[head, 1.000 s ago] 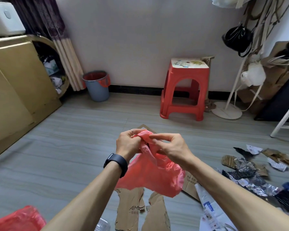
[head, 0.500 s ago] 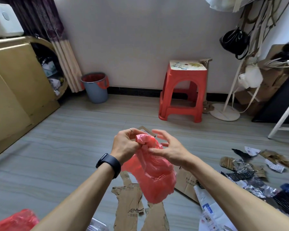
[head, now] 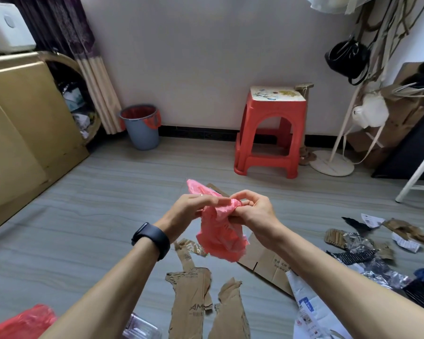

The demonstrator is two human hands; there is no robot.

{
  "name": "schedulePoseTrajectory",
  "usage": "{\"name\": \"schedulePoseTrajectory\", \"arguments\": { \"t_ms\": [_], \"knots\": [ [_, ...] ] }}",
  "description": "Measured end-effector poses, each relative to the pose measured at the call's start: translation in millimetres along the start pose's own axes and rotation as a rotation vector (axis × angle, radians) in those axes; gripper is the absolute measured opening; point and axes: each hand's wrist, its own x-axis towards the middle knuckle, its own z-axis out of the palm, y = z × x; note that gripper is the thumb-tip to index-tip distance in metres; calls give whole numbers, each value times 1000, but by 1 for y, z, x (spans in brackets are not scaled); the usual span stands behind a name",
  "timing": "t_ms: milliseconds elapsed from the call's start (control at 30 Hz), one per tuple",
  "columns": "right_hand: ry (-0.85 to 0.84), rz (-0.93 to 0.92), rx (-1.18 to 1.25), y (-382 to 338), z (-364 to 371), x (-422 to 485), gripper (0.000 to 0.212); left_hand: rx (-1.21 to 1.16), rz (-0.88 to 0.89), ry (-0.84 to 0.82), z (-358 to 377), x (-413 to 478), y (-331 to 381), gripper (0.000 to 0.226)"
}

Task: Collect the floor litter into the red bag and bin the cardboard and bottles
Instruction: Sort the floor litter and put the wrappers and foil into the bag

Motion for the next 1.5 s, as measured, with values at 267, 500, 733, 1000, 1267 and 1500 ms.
{"name": "schedulePoseTrajectory", "arguments": {
  "t_ms": [267, 500, 733, 1000, 1267, 1500],
  "knots": [
    [-56, 95, 302, -7, 12, -5, 19, 95, -64, -62, -13, 3, -3, 69],
    [-249, 167, 200, -11, 5, -2, 39, 241, -29, 91, -24, 0, -14, 45],
    [-322, 189, -40, 1, 10, -1, 52, 180, 55, 271, -22, 2, -12, 43],
    [-145, 163, 162, 0, 19, 2, 29, 283, 48, 203, -22, 2, -19, 42],
    [-106, 83, 118, 3, 25, 10, 34, -35, -57, 100, -39, -1, -15, 64],
    [-149, 95, 176, 0, 28, 12, 32, -10, -134, -36, -43, -3, -16, 68]
  ]
}}
